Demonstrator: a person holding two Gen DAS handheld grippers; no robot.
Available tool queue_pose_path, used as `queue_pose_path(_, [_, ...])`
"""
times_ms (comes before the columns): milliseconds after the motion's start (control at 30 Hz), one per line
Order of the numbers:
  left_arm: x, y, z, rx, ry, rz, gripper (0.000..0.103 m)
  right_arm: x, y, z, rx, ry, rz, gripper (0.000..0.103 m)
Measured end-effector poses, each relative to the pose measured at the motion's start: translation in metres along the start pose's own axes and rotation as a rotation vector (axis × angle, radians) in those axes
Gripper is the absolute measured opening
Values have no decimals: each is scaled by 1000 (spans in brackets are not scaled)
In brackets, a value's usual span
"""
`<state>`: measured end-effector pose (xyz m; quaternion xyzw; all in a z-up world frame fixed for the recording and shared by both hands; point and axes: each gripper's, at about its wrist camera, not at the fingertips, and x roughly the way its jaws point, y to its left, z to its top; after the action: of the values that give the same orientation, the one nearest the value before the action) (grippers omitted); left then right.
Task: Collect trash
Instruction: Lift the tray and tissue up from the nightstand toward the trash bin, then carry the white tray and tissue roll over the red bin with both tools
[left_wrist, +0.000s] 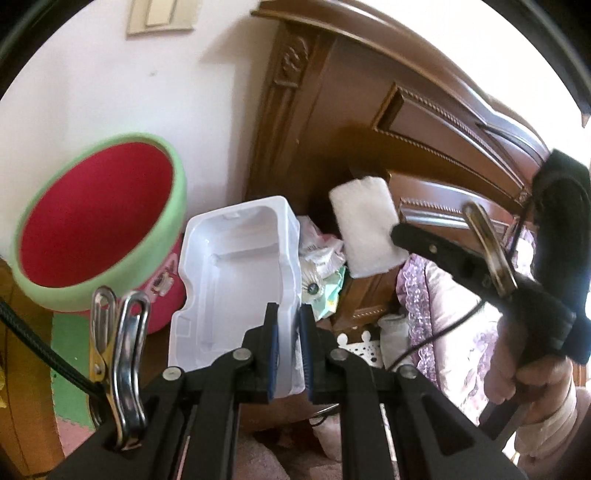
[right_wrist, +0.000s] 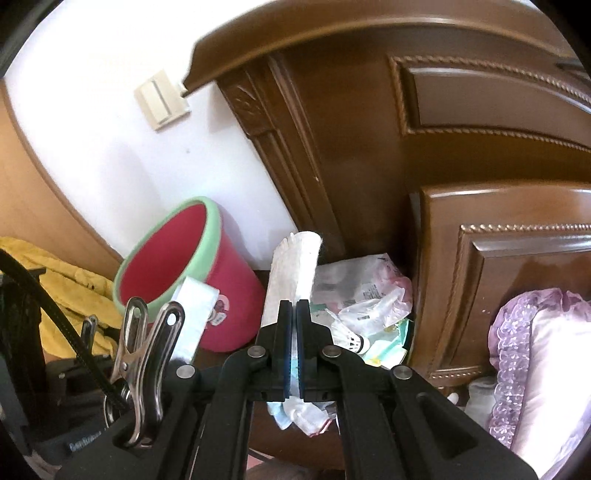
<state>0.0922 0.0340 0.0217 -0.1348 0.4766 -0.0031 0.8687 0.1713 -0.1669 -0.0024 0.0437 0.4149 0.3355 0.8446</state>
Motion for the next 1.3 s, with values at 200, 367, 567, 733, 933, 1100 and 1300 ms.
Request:
queue_pose_path(200, [-18, 12, 12, -31, -23, 48, 11, -18, 13, -1, -4, -23, 21, 3])
queue_pose_path(367, [-31, 32, 23, -54, -36, 84, 11, -23, 25, 1, -22, -30, 32, 3])
queue_pose_path(567, [-33, 61, 38, -66, -30, 105, 11, -20, 48, 7, -33, -43, 32, 3])
queue_pose_path(733, [-28, 90, 53, -77, -21, 117, 11, -14, 72, 14, -39, -50, 29, 3])
queue_pose_path(933, [-17, 124, 69, -88, 4, 134, 11, -2, 101, 24, -46, -52, 30, 3])
queue_pose_path(1100, [-2, 152, 79, -101, 35, 137, 11, 11, 119, 35, -55, -42, 30, 3])
queue_pose_path(1300, [27, 169, 90, -94, 82, 128, 11, 32, 137, 46, -52, -24, 36, 3])
